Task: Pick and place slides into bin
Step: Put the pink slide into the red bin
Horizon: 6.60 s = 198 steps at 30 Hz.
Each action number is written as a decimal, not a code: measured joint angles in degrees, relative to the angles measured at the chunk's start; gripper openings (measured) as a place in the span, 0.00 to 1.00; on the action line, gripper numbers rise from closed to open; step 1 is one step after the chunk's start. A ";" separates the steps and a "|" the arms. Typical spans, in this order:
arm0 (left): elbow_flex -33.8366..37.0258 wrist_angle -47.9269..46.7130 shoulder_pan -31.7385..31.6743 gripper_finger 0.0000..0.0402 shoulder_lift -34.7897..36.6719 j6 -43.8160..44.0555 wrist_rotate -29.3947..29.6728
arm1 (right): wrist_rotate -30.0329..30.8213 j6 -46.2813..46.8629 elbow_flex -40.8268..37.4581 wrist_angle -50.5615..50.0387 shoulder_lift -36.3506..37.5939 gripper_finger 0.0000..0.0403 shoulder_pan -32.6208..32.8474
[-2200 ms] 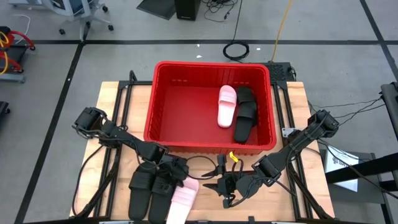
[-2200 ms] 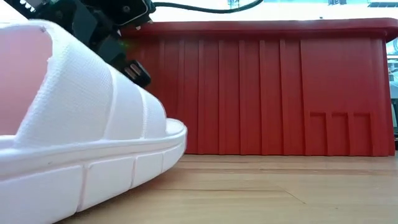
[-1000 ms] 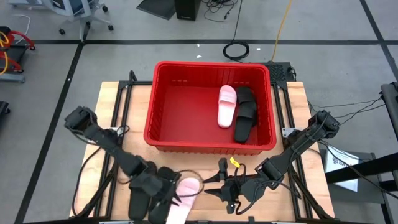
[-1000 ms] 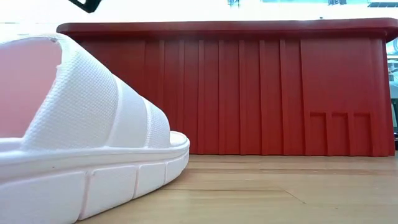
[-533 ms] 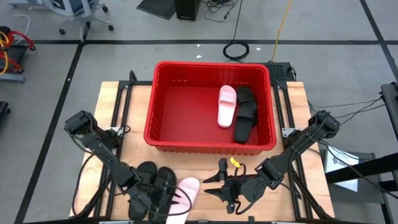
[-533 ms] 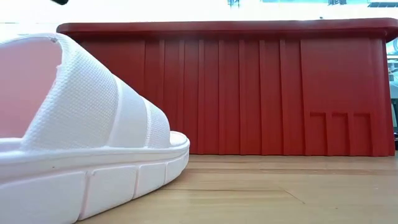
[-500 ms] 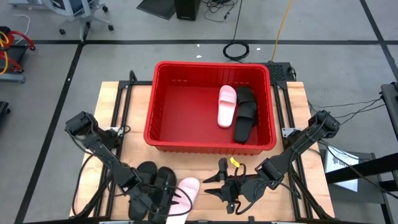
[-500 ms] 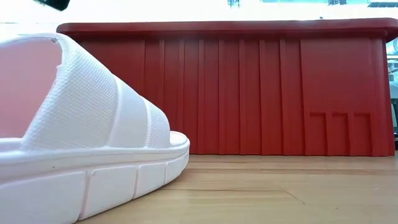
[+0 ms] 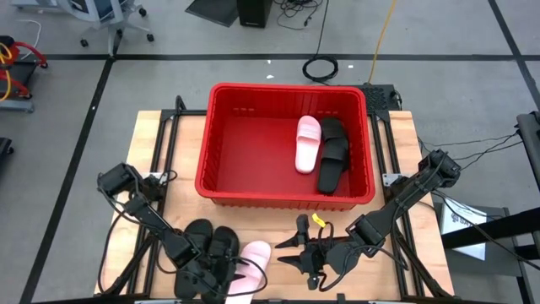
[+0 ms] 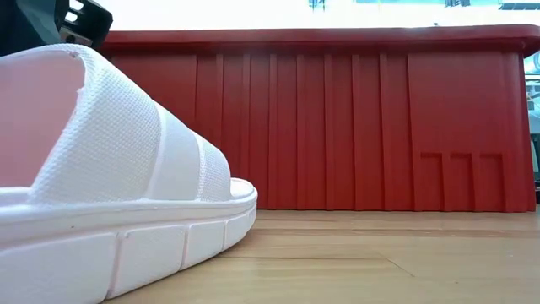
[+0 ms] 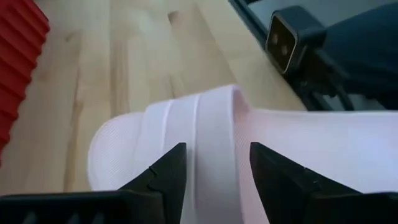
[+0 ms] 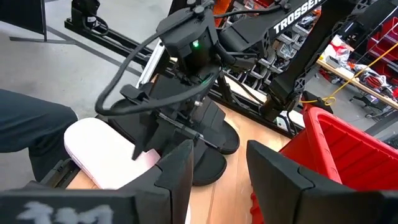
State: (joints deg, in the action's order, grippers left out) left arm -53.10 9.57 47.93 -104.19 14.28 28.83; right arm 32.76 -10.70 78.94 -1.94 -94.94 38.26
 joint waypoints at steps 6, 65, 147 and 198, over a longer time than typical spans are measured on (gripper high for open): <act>-0.02 0.92 0.21 0.42 -0.12 -0.47 1.50 | -0.01 0.15 0.00 -0.10 0.00 0.35 0.00; -1.04 -1.36 -8.90 0.02 16.34 -16.86 13.28 | 13.03 -0.94 0.00 8.84 -0.51 0.35 3.32; -26.61 -34.25 -15.93 0.20 -0.35 -10.51 -22.60 | -2.94 18.32 -20.70 15.86 0.66 0.35 -0.46; -26.62 -45.98 -5.52 0.20 31.70 -9.49 14.22 | -2.44 27.19 8.44 -17.98 -25.38 0.35 -4.46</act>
State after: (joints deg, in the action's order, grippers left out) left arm -79.72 -36.40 42.41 -72.49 4.80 43.05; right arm 30.32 16.49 87.37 -19.92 -120.31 33.80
